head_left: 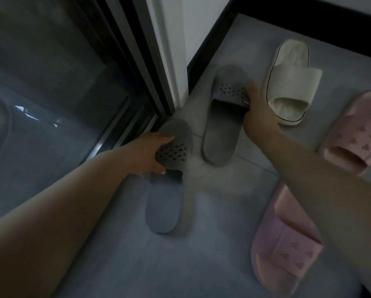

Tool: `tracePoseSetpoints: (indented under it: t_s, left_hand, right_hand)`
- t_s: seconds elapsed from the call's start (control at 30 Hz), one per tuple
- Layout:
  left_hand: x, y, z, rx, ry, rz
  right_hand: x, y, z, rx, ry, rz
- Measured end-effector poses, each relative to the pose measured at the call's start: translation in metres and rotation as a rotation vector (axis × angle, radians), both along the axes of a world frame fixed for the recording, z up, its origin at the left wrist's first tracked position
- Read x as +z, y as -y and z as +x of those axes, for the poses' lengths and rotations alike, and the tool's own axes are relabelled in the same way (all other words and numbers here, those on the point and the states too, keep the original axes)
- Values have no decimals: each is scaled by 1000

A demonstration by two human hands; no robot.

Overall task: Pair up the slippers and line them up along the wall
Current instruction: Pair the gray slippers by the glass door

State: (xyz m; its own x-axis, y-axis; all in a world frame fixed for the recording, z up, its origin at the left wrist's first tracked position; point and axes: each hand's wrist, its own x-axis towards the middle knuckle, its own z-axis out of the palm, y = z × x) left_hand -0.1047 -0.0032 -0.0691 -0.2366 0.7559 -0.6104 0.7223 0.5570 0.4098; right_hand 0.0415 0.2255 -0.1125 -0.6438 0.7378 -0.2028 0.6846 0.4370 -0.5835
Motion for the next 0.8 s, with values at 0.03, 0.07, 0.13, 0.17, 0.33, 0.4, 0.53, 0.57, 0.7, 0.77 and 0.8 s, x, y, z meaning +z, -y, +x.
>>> tracePoseSetpoints:
  t_s: [0.03, 0.07, 0.13, 0.17, 0.33, 0.4, 0.53, 0.57, 0.7, 0.77, 0.8]
  left_hand:
    - [1, -2, -1, -13, -24, 21]
    - [1, -5, -2, -18, -45, 43]
    - [0, -12, -3, -13, -70, 61]
    - [-1, -15, -4, -13, -83, 56]
    - [-2, -26, -2, -24, -119, 11]
    - [-4, -26, -2, -25, -123, -6]
    - [1, -32, 5, -54, -32, -13]
    - [3, -37, 10, -73, -10, 9]
    - [14, -66, 42, -84, 36, 234]
    - [15, -77, 62, -75, 44, 289]
    - [14, -81, 72, -75, 68, 309]
  right_hand:
    - [-1, 13, 17, -12, -25, -18]
    - [-2, 27, 34, -28, -39, -22]
    - [-1, 56, 61, -27, -27, -39]
    - [0, 70, 70, -6, -16, -67]
    - [5, 118, 86, 93, 35, -245]
    - [6, 125, 85, 152, 37, -275]
    - [14, 82, 87, 163, -56, -285]
    - [16, 61, 88, 118, -106, -190]
    - [19, -55, 85, 38, 57, 227]
    - [22, -102, 75, 44, 269, 258]
    - [23, -117, 70, 60, 332, 256]
